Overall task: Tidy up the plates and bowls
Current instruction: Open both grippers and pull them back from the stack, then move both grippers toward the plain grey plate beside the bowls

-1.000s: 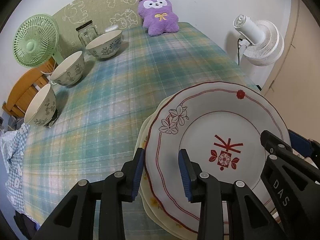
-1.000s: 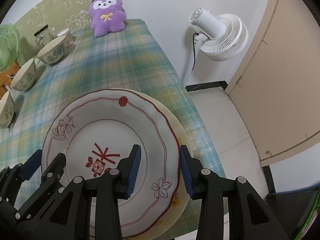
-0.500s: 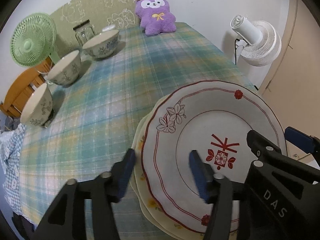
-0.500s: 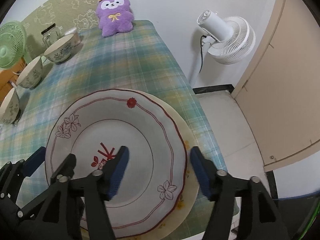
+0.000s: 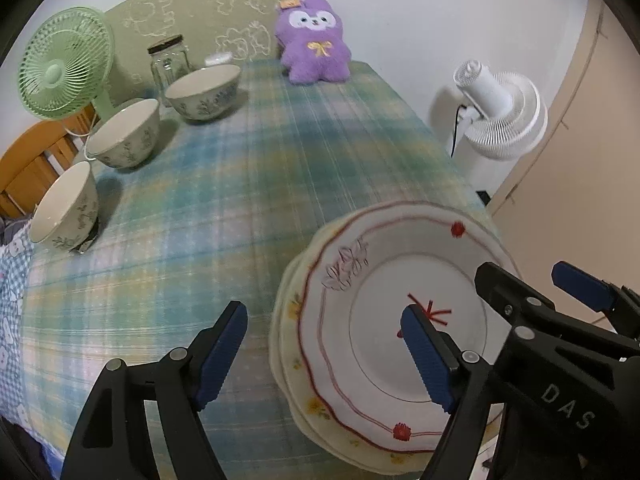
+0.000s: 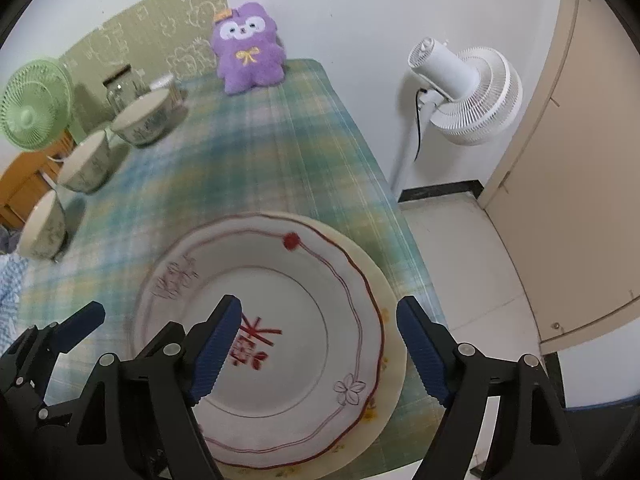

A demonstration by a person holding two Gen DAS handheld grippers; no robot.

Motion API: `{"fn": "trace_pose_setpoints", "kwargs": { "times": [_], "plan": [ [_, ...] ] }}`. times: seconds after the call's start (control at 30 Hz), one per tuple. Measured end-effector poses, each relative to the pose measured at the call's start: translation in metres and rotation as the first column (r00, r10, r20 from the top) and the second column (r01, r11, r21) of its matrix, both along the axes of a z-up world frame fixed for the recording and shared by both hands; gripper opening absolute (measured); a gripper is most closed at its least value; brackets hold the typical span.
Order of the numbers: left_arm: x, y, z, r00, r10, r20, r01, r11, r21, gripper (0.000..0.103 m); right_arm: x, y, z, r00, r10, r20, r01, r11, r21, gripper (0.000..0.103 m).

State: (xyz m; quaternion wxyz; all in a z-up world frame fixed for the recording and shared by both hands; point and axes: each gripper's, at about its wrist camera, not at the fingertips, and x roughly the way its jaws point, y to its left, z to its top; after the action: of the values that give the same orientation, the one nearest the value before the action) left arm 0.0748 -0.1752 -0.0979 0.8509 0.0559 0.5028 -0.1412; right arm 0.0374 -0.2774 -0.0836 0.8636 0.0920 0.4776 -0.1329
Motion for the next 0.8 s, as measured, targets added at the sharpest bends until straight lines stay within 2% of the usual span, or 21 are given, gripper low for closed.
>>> {"fn": "trace_pose_setpoints", "kwargs": {
  "times": [0.13,0.23,0.4,0.57,0.67,0.8],
  "plan": [
    [-0.001,0.007,0.021,0.999,0.010,0.041,-0.010,1.000,-0.005,0.081,0.000,0.006,0.020,0.999,0.006,0.033,-0.006,1.000,0.000,0.084],
    [-0.001,0.013,0.038,0.996,0.031,0.082,-0.031,1.000,0.000,0.087,0.000,0.009,0.036,0.998,0.002,0.069,-0.002,1.000,0.000,0.086],
    [0.000,0.027,0.058,0.993,0.045,0.112,-0.042,0.999,-0.030,0.087,-0.002,0.017,0.061,0.993,0.010,0.120,-0.008,1.000,-0.015,0.086],
    [-0.002,0.031,0.081,0.982,0.101,0.160,-0.101,0.995,-0.005,0.087,0.000,0.021,0.082,0.988,0.044,0.151,-0.041,0.999,-0.022,0.086],
    [-0.003,0.035,0.090,0.974,0.123,0.189,-0.123,0.992,-0.012,0.088,0.000,0.021,0.091,0.982,0.048,0.183,-0.044,0.999,-0.029,0.093],
    [-0.004,0.041,0.095,0.967,0.154,0.203,-0.154,0.988,-0.013,0.088,0.006,0.028,0.099,0.973,0.104,0.207,-0.100,0.995,-0.029,0.094]
  ]
}}
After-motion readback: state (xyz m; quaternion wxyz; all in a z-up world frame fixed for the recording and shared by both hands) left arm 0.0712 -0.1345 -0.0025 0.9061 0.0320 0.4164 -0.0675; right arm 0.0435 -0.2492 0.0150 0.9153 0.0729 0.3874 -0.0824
